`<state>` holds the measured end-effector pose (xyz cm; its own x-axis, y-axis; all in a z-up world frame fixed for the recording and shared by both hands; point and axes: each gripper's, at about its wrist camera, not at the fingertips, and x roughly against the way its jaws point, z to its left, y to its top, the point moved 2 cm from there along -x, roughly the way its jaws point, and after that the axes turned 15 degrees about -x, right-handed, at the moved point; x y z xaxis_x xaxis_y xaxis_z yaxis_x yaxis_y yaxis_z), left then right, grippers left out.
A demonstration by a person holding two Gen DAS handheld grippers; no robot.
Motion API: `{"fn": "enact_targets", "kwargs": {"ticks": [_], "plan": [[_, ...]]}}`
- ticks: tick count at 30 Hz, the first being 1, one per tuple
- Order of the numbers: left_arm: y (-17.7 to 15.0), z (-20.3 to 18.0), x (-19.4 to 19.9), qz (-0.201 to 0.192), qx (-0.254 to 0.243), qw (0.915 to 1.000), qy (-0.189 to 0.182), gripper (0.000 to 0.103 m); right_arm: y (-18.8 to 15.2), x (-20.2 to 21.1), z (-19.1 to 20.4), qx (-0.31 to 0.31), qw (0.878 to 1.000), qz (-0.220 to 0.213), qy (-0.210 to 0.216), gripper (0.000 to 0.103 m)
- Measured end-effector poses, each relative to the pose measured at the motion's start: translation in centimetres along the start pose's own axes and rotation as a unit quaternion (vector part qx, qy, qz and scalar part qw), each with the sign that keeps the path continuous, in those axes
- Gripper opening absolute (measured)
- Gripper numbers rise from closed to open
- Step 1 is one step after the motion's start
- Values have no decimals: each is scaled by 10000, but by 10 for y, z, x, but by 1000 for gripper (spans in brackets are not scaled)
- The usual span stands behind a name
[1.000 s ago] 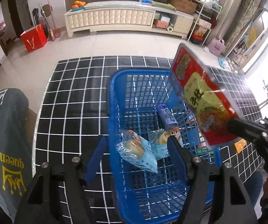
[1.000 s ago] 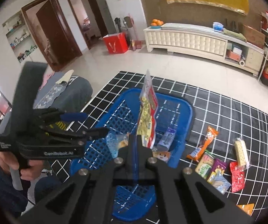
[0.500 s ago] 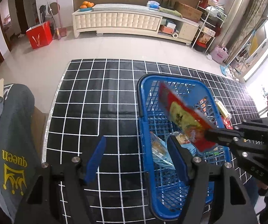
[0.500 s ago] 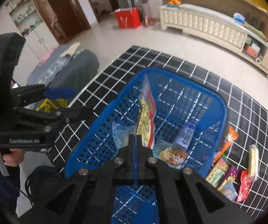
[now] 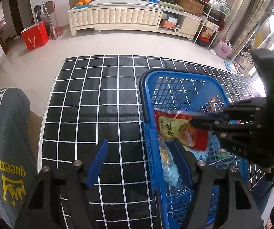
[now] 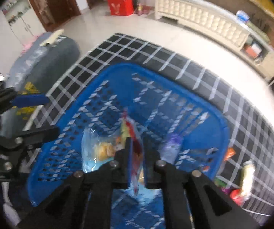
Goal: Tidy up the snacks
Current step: 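Open left tool to drop the bread bag while right tool lowers red bag into basket, then move both tools away from the basket back over the snack pile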
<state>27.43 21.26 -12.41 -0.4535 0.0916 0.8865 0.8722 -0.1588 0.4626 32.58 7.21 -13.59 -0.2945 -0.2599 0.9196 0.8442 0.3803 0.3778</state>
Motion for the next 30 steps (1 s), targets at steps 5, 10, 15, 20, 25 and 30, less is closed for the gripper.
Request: {"fn": "enact_targets", "kwargs": {"ticks": [5,10,15,20,25,30], "plan": [[5,-1,-4,20,-5,10000,-36,66,3,4,-10,-26,9986,-298,-437,67],[7,-6,-3,22,-64,10000,-30,66,-2,24,-13,-119,9977,-572,-356,72],[4,-12,1,45,-74,10000,-1,66,-8,40,-11,-142,9970,-645,-402,73],[1,-22,16,-23,-55,10000,-44,66,-21,70,-19,-264,9963,-757,-306,73],[2,-40,35,-127,-42,9998,-144,66,-37,103,-31,-432,9942,-946,-262,73],[6,-69,58,-289,-239,9993,-88,66,-56,134,-46,-583,9913,-1146,-268,73]]}}
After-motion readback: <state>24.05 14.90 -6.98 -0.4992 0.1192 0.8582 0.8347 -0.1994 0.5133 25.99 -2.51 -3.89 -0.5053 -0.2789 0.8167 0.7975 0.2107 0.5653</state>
